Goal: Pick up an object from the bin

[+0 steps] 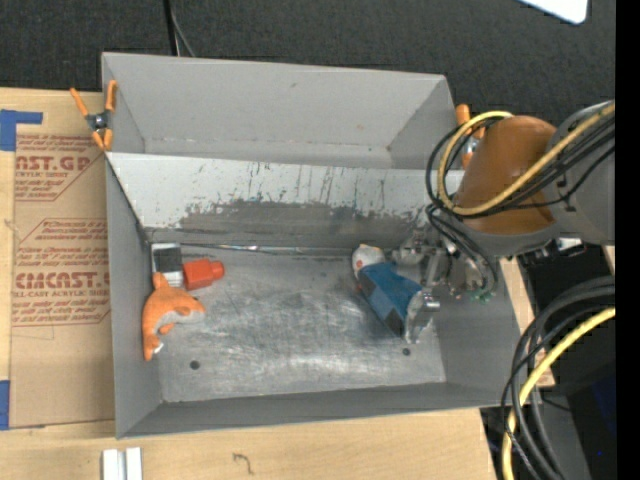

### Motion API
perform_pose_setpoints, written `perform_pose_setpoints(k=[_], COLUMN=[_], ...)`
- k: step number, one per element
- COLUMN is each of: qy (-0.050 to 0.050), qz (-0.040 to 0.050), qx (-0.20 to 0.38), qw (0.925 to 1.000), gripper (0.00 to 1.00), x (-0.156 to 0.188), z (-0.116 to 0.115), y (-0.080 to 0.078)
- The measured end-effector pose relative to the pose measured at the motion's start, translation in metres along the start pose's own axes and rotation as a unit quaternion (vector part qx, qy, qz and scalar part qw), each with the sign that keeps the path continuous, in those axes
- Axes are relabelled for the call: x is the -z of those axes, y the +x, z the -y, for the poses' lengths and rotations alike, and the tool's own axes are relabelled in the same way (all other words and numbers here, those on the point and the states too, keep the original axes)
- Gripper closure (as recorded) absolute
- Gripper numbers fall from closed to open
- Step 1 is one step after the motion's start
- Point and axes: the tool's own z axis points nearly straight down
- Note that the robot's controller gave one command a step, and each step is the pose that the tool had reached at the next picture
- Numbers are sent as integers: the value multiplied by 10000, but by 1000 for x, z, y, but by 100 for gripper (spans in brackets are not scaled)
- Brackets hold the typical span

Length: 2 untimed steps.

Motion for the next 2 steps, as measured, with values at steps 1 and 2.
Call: perform_pose_setpoints(k=[1, 2], qy=[3, 0], qz=[-4, -6], qx=[123, 472], qw=[9999, 9989], gripper=[100, 100], x=[-1, 8], z=[-5, 4], y=[5, 16])
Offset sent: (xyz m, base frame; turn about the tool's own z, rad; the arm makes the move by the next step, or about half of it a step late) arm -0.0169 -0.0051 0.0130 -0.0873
